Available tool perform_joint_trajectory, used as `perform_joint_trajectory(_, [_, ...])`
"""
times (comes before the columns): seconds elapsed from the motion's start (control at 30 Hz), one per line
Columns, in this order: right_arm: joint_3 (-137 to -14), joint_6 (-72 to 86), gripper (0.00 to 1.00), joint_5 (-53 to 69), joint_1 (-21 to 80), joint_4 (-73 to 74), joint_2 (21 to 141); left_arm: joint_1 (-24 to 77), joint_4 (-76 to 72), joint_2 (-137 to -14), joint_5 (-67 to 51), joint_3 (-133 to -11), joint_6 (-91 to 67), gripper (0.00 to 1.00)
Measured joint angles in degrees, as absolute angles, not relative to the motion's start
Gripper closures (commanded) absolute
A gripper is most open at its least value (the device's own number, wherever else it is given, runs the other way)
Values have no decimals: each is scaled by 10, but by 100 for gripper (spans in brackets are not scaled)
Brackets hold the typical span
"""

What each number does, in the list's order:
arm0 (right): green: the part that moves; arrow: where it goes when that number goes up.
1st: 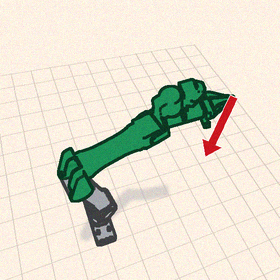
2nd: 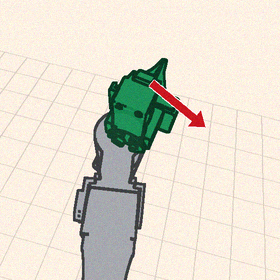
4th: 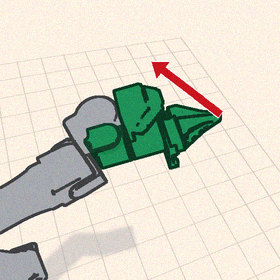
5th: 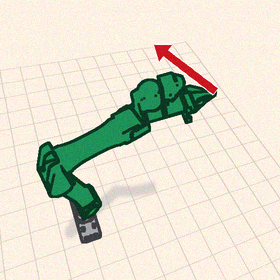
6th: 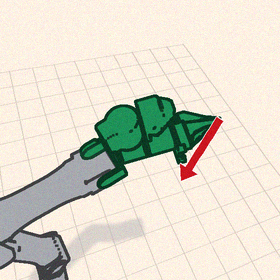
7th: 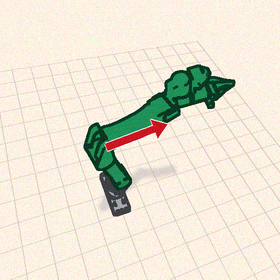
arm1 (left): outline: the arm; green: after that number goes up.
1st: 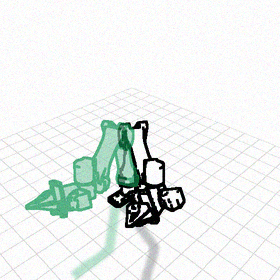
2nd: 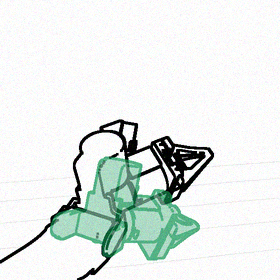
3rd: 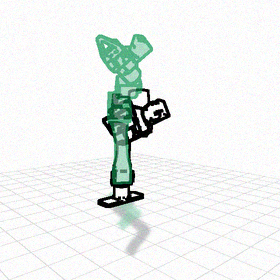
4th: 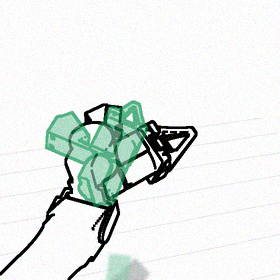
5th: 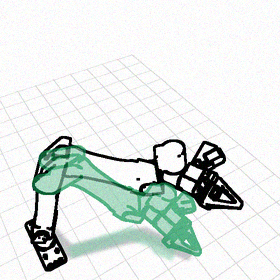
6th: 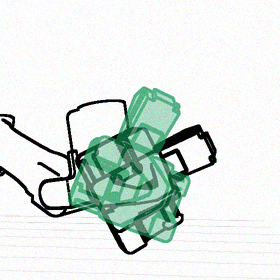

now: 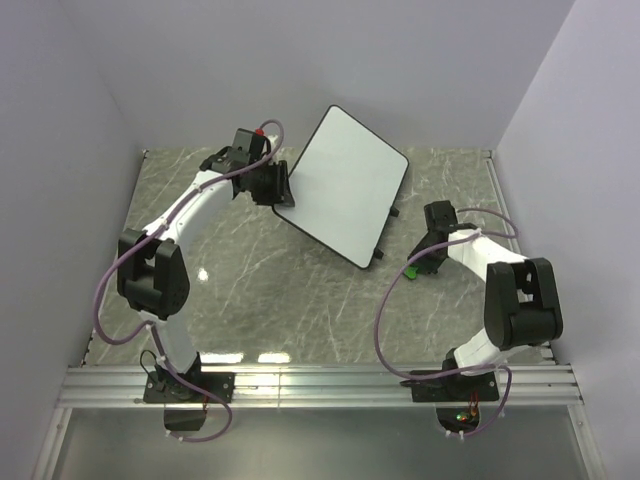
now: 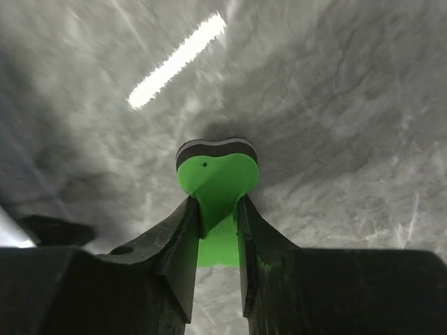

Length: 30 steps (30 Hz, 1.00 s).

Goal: Erase the whiteboard

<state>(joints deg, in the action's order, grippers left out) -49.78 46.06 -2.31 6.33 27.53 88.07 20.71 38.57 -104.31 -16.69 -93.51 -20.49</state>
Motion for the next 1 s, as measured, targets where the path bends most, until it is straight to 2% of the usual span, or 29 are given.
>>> perform_joint_trajectory(0.03, [-496, 453, 89, -17, 63, 276, 888, 207, 391, -1044, -156, -937, -204, 52])
perform_joint_trajectory(0.07, [-493, 445, 71, -8, 63, 277, 896, 207, 395, -1045, -145, -941, -204, 52])
perform_joint_trajectory(0.13, [-490, 431, 50, 6, 63, 274, 906, 207, 406, -1046, -123, -952, -204, 52])
perform_joint_trajectory(0.17, [-489, 426, 35, 10, 63, 272, 905, 207, 412, -1046, -114, -958, -204, 55])
perform_joint_trajectory(0.23, [-489, 416, 22, 23, 62, 265, 901, 208, 419, -1046, -100, -969, -206, 55])
perform_joint_trajectory(0.27, [-488, 410, 20, 25, 62, 262, 900, 208, 419, -1045, -92, -973, -206, 54])
perform_joint_trajectory(0.37, [-489, 398, 16, 30, 62, 262, 897, 209, 422, -1037, -73, -976, -207, 51])
perform_joint_trajectory(0.7, [-488, 366, 15, 26, 62, 291, 882, 211, 436, -992, -38, -984, -217, 44])
perform_joint_trajectory(0.83, [-488, 357, 15, 26, 62, 306, 853, 213, 437, -969, -30, -984, -224, 40])
perform_joint_trajectory(1.0, [-486, 348, 14, 26, 62, 314, 801, 218, 442, -950, -30, -984, -233, 40])
